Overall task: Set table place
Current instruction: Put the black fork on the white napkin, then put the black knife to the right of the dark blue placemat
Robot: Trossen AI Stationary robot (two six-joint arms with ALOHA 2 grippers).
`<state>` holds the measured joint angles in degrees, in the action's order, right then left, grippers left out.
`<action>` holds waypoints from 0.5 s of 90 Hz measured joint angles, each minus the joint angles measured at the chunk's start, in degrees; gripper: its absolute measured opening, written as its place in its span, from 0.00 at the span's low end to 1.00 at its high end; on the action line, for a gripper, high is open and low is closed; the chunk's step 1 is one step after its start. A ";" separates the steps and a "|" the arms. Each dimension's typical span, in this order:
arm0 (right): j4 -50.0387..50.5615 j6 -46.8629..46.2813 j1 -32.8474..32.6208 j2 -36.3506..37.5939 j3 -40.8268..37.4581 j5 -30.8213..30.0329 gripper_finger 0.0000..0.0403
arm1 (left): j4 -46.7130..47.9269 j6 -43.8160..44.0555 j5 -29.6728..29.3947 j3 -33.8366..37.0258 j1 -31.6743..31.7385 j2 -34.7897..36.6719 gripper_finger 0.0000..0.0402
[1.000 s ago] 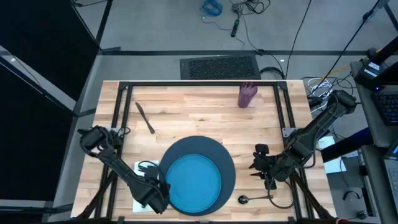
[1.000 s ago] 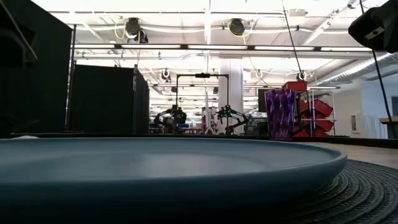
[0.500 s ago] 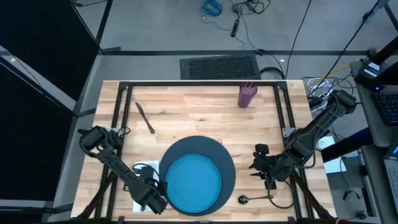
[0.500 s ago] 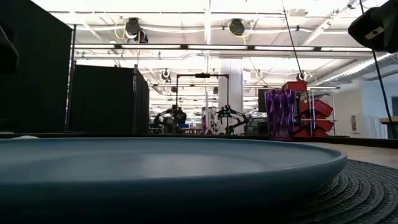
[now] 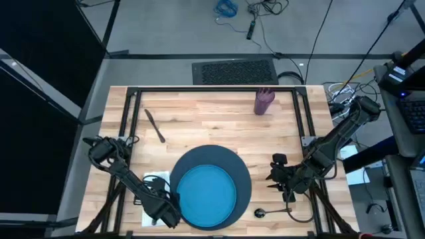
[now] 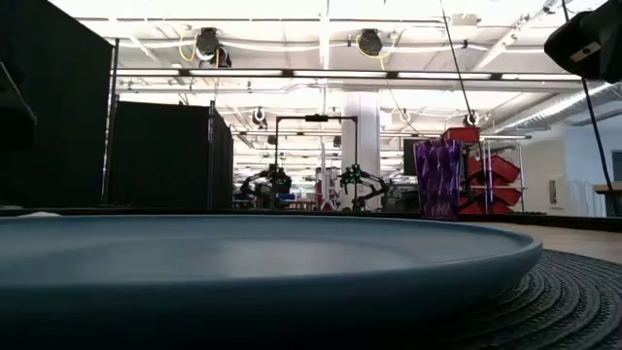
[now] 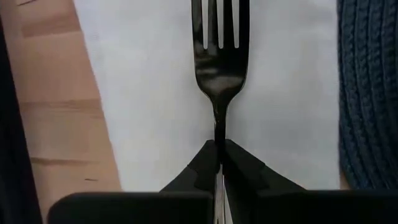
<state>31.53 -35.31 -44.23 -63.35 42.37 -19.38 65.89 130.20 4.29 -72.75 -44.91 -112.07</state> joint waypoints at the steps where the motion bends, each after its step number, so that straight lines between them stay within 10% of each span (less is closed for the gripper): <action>1: 0.00 0.00 -0.01 0.00 0.00 0.00 0.31 | 0.00 0.01 0.00 0.00 0.00 0.00 0.00; 45: 0.00 -0.02 -0.02 0.00 0.00 0.00 0.31 | -0.37 -2.08 0.02 0.00 0.00 0.00 0.14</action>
<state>31.53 -35.33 -44.25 -63.35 42.37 -19.38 65.52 128.11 4.32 -72.75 -44.91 -112.07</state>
